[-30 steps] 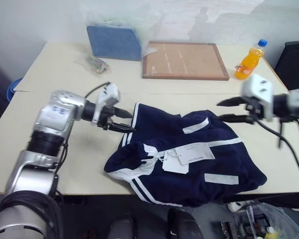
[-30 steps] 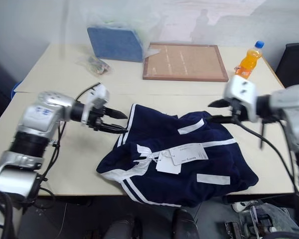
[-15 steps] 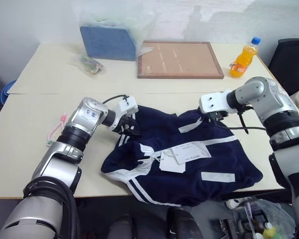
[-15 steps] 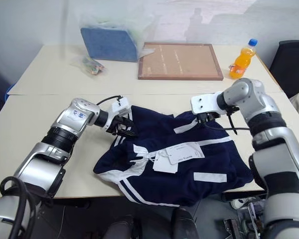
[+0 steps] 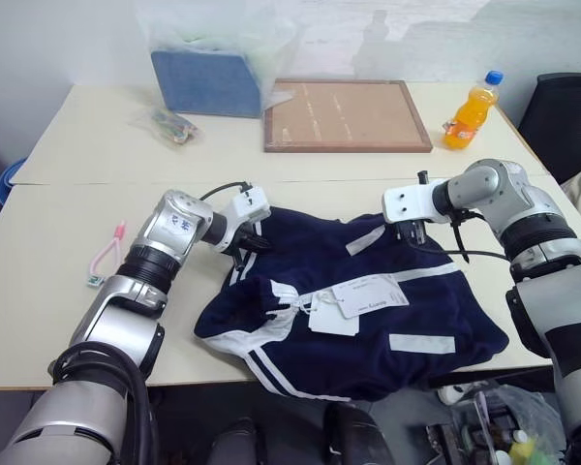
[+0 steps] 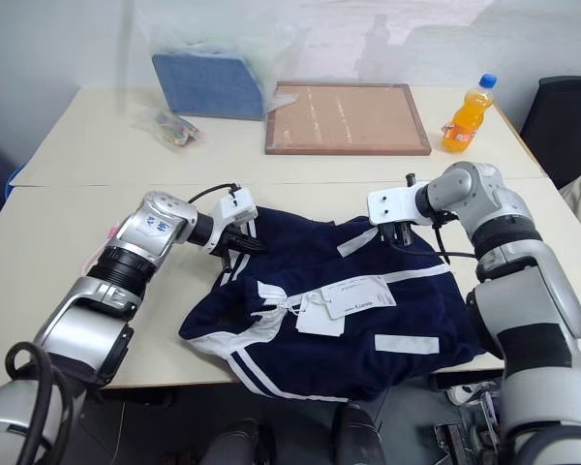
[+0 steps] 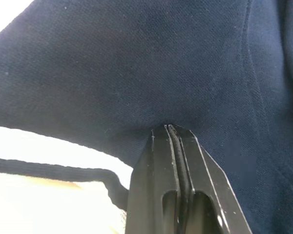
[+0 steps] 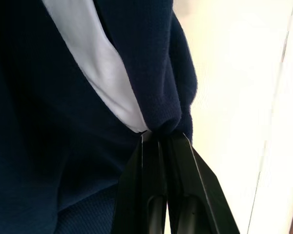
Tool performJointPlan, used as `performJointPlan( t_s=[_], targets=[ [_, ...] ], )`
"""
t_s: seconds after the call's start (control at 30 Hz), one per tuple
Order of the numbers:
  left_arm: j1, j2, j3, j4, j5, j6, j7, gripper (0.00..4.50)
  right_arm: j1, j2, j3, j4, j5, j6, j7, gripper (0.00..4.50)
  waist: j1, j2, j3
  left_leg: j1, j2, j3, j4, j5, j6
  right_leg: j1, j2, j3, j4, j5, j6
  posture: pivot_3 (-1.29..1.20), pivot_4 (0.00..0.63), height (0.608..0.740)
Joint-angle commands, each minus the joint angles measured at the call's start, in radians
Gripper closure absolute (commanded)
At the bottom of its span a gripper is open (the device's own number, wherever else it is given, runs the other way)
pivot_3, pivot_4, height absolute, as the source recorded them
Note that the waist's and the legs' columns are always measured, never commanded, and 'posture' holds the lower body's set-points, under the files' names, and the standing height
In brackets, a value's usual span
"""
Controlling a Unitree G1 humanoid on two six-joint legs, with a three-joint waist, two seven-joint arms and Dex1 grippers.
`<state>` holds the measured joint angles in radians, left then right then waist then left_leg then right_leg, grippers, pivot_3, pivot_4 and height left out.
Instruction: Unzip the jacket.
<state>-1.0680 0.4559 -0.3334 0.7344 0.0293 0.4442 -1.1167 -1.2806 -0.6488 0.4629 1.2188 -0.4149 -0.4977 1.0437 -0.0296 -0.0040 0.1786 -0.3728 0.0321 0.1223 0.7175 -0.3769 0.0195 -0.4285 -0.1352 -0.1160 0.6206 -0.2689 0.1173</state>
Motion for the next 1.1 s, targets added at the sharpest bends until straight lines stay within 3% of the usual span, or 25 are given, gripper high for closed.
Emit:
performJointPlan(
  t_s=[0.03,0.23,0.43,0.77,0.8,0.9,1.0,1.1],
  targets=[
    [-0.083,-0.034,0.011,0.117,0.043,-0.118,0.054,4.47,-0.028,-0.005,-0.029,0.009,-0.016,0.053,-0.078,4.50,0.001,0.000,0.000,0.000,0.000,0.000,0.000,0.000,0.000,0.000,0.000,0.000,0.000,0.000,0.000,0.00,0.150,0.740],
    [-0.277,-0.121,0.022,0.437,0.120,-0.394,0.207,4.47,-0.034,-0.024,-0.020,0.012,-0.061,0.161,-0.199,4.50,0.001,0.000,0.000,-0.002,0.000,0.000,0.000,0.000,0.000,-0.001,0.000,-0.001,0.000,0.000,0.000,0.00,0.150,0.740],
    [-0.374,-0.204,0.038,0.577,0.179,-0.528,0.367,4.47,-0.029,-0.038,-0.010,-0.003,-0.108,0.233,-0.280,4.50,-0.001,0.000,0.000,-0.002,-0.001,0.000,-0.002,0.000,0.000,-0.002,-0.001,-0.001,-0.001,0.000,0.000,0.00,0.150,0.740],
    [-0.375,-0.137,0.118,0.561,0.151,-0.532,0.135,4.47,0.050,-0.057,-0.106,-0.132,0.011,0.227,-0.076,4.50,-0.013,0.000,0.000,-0.002,-0.001,0.001,-0.002,0.000,0.000,-0.002,0.000,-0.001,-0.001,0.000,0.000,0.00,0.150,0.740],
    [-0.370,-0.131,0.125,0.557,0.151,-0.532,0.127,4.49,0.061,-0.060,-0.115,-0.155,0.022,0.234,-0.058,4.27,-0.013,0.000,0.000,-0.002,-0.001,0.001,-0.002,0.000,0.000,-0.003,0.000,-0.001,-0.001,0.000,0.000,0.00,0.150,0.740],
    [-0.337,-0.100,0.150,0.536,0.145,-0.543,0.108,3.90,0.109,-0.077,-0.157,-0.281,0.078,0.278,0.011,3.48,-0.013,0.000,0.000,-0.002,-0.001,0.000,-0.002,0.000,0.000,-0.002,0.000,-0.001,-0.001,0.000,0.000,0.00,0.150,0.740],
    [-0.319,-0.086,0.192,0.505,0.107,-0.519,0.062,3.01,0.157,-0.096,-0.193,-0.427,0.114,0.337,0.043,2.48,-0.014,0.000,0.000,-0.002,0.000,0.000,-0.002,0.000,0.000,-0.002,0.000,-0.002,-0.001,0.000,0.000,0.00,0.150,0.740],
    [-0.294,-0.074,0.244,0.404,0.022,-0.480,-0.085,2.02,0.221,-0.135,-0.251,-0.624,0.171,0.444,0.089,1.33,-0.008,0.000,0.000,-0.003,0.000,-0.001,-0.001,0.000,0.000,-0.003,0.000,-0.002,-0.001,0.000,0.000,0.00,0.150,0.740]
  ],
)
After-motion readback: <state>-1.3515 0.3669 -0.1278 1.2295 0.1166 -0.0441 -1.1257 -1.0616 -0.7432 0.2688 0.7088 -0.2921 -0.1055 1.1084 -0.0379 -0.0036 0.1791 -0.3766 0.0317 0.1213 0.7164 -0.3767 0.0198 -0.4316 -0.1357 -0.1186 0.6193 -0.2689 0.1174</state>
